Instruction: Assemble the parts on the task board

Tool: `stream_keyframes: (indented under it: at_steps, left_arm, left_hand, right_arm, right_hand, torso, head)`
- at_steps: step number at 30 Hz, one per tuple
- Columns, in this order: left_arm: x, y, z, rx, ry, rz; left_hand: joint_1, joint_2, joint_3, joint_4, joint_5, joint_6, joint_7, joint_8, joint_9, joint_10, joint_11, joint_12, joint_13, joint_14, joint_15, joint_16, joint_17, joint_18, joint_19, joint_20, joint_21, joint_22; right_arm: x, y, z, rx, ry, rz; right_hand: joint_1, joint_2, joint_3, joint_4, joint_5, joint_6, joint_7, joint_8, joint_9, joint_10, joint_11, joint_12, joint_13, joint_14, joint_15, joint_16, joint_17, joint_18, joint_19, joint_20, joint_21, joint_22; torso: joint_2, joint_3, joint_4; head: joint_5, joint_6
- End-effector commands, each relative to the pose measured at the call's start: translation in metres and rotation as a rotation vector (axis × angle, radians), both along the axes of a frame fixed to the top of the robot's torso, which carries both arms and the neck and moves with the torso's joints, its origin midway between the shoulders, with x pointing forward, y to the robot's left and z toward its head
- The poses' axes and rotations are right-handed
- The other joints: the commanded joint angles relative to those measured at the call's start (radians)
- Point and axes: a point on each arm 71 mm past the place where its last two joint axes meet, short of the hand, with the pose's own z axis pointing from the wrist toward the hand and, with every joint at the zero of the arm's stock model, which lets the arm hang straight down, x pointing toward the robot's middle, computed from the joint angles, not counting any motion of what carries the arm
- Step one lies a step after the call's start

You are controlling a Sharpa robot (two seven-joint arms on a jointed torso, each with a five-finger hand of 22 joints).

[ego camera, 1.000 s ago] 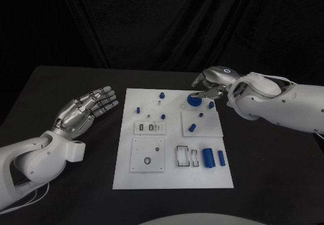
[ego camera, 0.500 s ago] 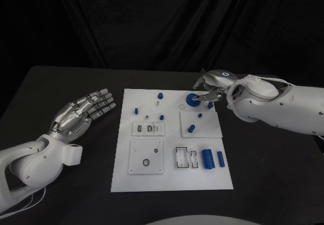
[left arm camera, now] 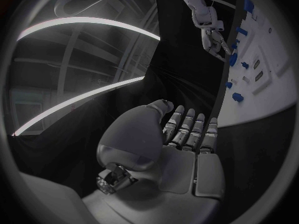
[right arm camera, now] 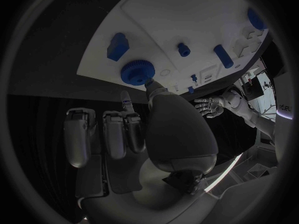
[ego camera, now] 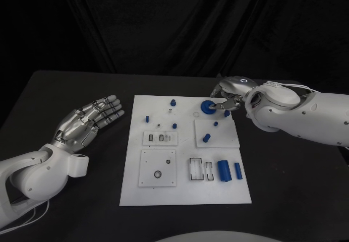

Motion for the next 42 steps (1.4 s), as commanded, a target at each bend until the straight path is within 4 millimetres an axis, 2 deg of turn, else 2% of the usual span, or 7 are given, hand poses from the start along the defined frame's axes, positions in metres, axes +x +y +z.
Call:
stream_keyframes:
  at_steps: [1,23,25,33,36,37,42]
  left_arm:
    - [-0.001,0.004,0.014,-0.113,-0.17,0.048]
    - [0.0,0.003,0.013,-0.112,-0.164,0.039]
    - [0.001,0.002,0.013,-0.112,-0.163,0.038]
    - [0.001,0.003,0.012,-0.108,-0.16,0.038]
    - [0.001,0.003,0.012,-0.108,-0.16,0.037]
    - [0.002,0.003,0.012,-0.108,-0.159,0.037]
    - [0.002,0.003,0.012,-0.107,-0.158,0.035]
  left_hand:
    - [-0.011,0.003,0.004,-0.001,0.002,0.006,0.04,0.003,0.001,0.006,-0.001,0.003,0.001,-0.007,0.002,-0.002,-0.001,-0.013,0.0,-0.001,-0.001,0.0]
    - [-0.012,0.004,0.008,0.0,0.002,0.005,0.041,0.003,0.001,0.005,0.0,0.003,0.001,-0.006,0.004,0.001,0.0,-0.013,0.003,0.002,0.001,0.0]
    - [-0.012,0.004,0.008,0.0,0.002,0.005,0.041,0.003,0.001,0.005,0.0,0.003,0.001,-0.006,0.004,0.001,0.0,-0.013,0.003,0.002,0.001,0.0]
    - [-0.013,0.005,0.009,0.0,0.002,0.002,0.041,0.002,0.0,0.004,0.001,0.002,0.001,-0.006,0.005,0.002,0.0,-0.013,0.003,0.003,0.001,0.0]
    - [-0.013,0.005,0.01,0.0,0.002,0.0,0.041,0.001,0.0,0.003,0.001,0.001,0.0,-0.006,0.006,0.002,0.0,-0.013,0.004,0.003,0.002,0.0]
    - [-0.013,0.005,0.01,0.0,0.002,0.0,0.041,0.001,0.0,0.003,0.001,0.001,0.0,-0.006,0.006,0.002,0.0,-0.013,0.004,0.003,0.002,0.0]
    - [-0.013,0.005,0.01,0.0,0.002,0.0,0.041,0.001,0.0,0.003,0.001,0.001,0.0,-0.006,0.006,0.002,0.0,-0.013,0.004,0.003,0.002,0.0]
  right_arm:
    - [0.0,-0.001,-0.004,-0.017,0.013,-0.026]
    - [0.004,0.0,-0.013,-0.029,0.032,-0.035]
    - [0.005,0.0,-0.013,-0.028,0.029,-0.032]
    - [0.006,0.004,-0.014,-0.015,0.01,-0.003]
    - [0.006,0.006,-0.014,-0.012,0.005,0.007]
    - [0.006,0.006,-0.014,-0.01,0.003,0.011]
    - [0.005,0.008,-0.014,-0.005,-0.003,0.019]
  right_hand:
    - [-0.012,-0.004,0.003,0.004,-0.007,0.01,0.001,0.007,0.001,0.104,0.008,0.003,0.263,0.105,0.008,0.002,0.263,-0.016,0.049,0.005,0.001,0.201]
    - [0.003,-0.006,0.01,-0.004,-0.033,0.029,-0.001,0.011,0.002,0.104,0.008,0.003,0.263,0.105,0.009,0.002,0.263,-0.014,0.043,0.008,-0.005,0.196]
    - [0.014,-0.003,0.014,-0.009,-0.01,0.042,-0.004,0.015,0.006,0.104,0.005,0.003,0.263,0.105,0.007,0.002,0.263,-0.013,0.041,0.007,-0.007,0.195]
    - [0.056,0.016,0.043,-0.045,0.186,0.12,-0.028,0.048,0.043,0.104,-0.017,0.003,0.263,0.105,-0.012,0.002,0.263,-0.012,0.04,-0.011,-0.01,0.195]
    - [0.06,0.015,0.051,-0.055,0.231,0.129,-0.034,0.051,0.055,0.104,-0.025,0.003,0.263,0.105,-0.019,0.002,0.263,-0.013,0.04,-0.017,-0.01,0.196]
    - [0.065,0.015,0.057,-0.063,0.273,0.151,-0.042,0.065,0.07,0.104,-0.03,0.003,0.263,0.105,-0.024,0.002,0.263,-0.013,0.041,-0.021,-0.009,0.198]
    - [0.066,0.014,0.063,-0.081,0.304,0.175,-0.057,0.094,0.104,0.104,-0.044,0.003,0.263,0.105,-0.036,0.002,0.263,-0.013,0.042,-0.032,-0.009,0.199]
  torso:
    - [-0.001,-0.0001,0.0]
    - [-0.001,-0.0002,0.0004]
    - [-0.002,-0.0003,0.0005]
    - [-0.001,0.0004,-0.0001]
    - [-0.001,0.0004,0.0002]
    - [-0.002,0.0005,0.0008]
    - [-0.002,0.0004,-0.0002]
  head:
    - [0.003,-0.003]
    - [0.001,-0.003]
    - [0.003,-0.002]
    - [0.004,-0.003]
    - [0.004,-0.004]
    - [0.004,-0.004]
    - [0.006,-0.004]
